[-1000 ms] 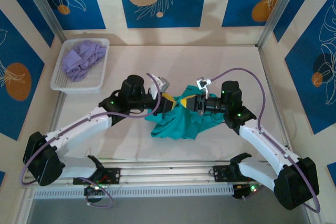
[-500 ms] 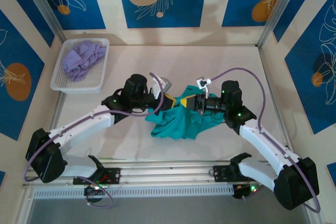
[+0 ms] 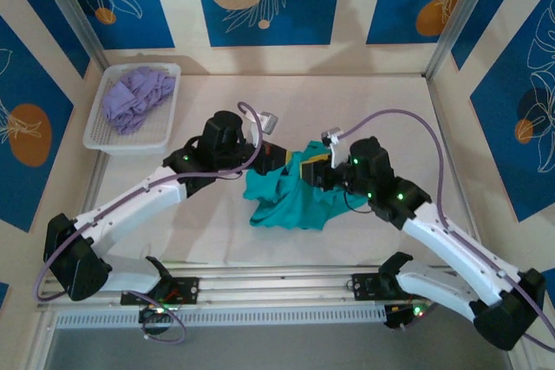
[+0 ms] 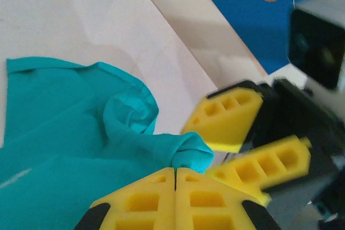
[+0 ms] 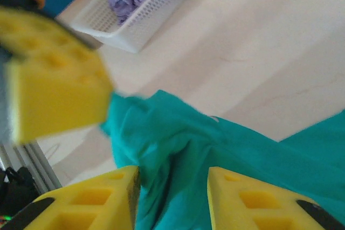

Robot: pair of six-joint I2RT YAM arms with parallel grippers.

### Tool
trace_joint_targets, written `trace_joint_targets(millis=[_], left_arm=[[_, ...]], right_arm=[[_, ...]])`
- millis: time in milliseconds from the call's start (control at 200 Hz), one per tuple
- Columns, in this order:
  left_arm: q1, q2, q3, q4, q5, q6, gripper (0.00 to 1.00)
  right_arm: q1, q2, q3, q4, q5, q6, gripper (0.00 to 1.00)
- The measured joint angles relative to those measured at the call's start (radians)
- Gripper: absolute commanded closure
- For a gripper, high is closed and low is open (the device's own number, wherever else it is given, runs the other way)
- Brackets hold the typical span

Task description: Fold the inside-out t-shirt

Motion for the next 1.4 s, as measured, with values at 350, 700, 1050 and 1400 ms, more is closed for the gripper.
trace_joint_targets(millis=[350, 700, 1050, 1400], left_arm=[[0.000, 0.003, 0.026, -0.040, 0.011, -0.105, 1.00], [0.058, -0.054, -0.036, -0.006, -0.039, -0.113, 0.79], [0.022, -0.114, -0.114, -0.027, -0.161, 0.087, 0.41], [-0.031, -0.032, -0.131, -0.054, -0.196, 0.245, 0.69]], right_arm=[[0.014, 0.074, -0.121, 0.254, -0.081, -0.002, 0.46], [-0.121, 0.109, -0.179, 0.474, -0.354, 0.103, 1.00], [-0.227, 0.119, -0.213, 0.671, -0.566, 0.294, 1.00], [-0.271, 0.129, -0.212, 0.674, -0.639, 0.335, 1.00]])
